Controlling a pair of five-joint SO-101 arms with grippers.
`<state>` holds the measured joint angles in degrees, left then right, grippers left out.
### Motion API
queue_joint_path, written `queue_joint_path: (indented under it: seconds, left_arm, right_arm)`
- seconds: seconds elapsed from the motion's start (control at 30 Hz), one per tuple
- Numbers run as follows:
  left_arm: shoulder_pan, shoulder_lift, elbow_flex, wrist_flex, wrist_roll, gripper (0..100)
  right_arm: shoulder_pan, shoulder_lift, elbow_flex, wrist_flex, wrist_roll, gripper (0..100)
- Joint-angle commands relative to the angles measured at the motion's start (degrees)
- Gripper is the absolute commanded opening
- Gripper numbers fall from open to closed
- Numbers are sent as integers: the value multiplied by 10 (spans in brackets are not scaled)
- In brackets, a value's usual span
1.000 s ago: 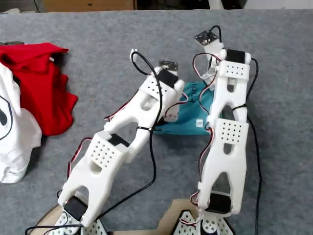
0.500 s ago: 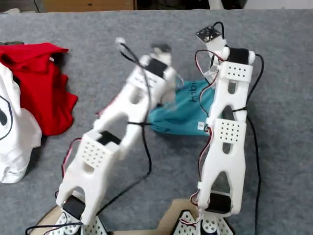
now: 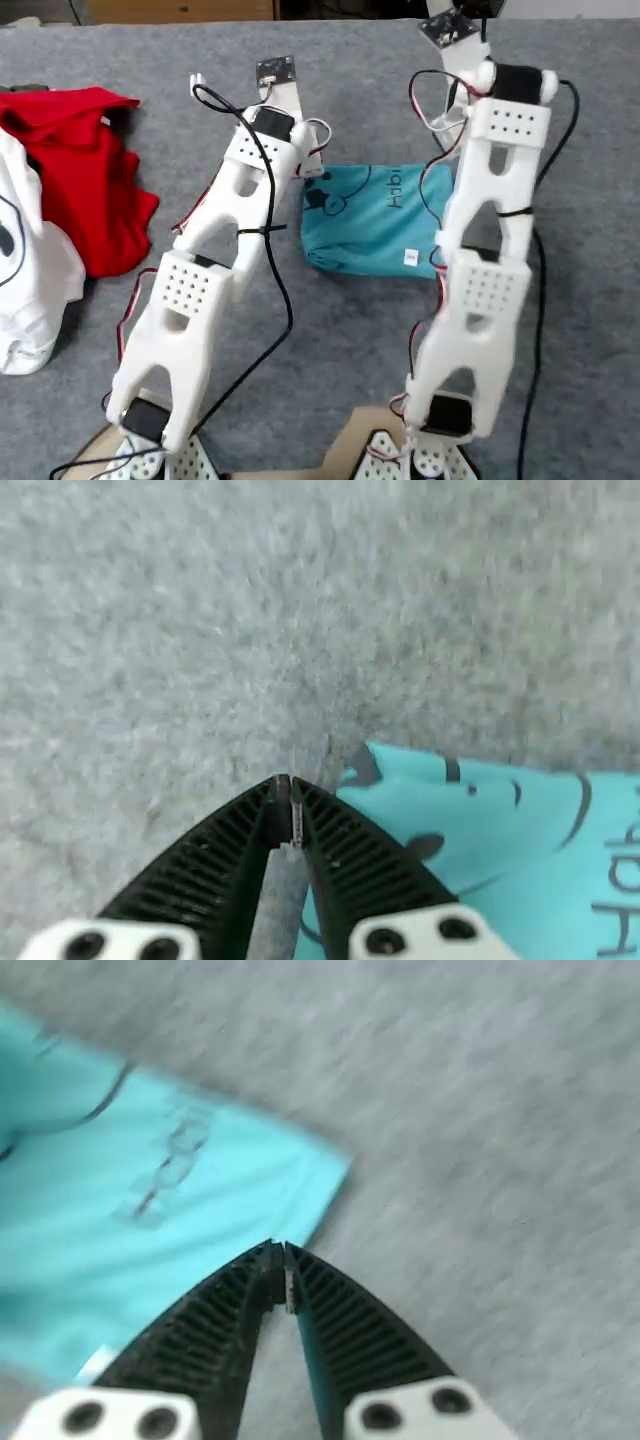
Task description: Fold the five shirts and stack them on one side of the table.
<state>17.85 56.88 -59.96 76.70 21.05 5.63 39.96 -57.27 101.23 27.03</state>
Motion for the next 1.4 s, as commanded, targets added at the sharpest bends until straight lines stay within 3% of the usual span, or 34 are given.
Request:
queue_joint_path:
  seconds: [0.0,0.2,0.43,0.73,1.03,1.2,1.37]
  left_arm:
    - [-5,-3,-58,9,9,20]
    - [1,1,-119,76,9,20]
    - [44,2,-142,139,9,20]
    - [60,87,-143,105,8,20]
    - [45,105,-184,85,6,20]
    - [45,100,-233,109,-19,19]
    - [40,99,-367,216,-75,19]
  right_arm:
    - [-33,-194,276,-20,-5,4]
    - [-61,-372,611,-186,-6,5]
    - [-32,-392,778,-322,-35,5]
    - [6,-391,842,-373,-29,5]
    - [26,-394,921,-463,32,5]
    - [3,-424,860,-414,38,5]
    - [1,-476,722,-302,38,5]
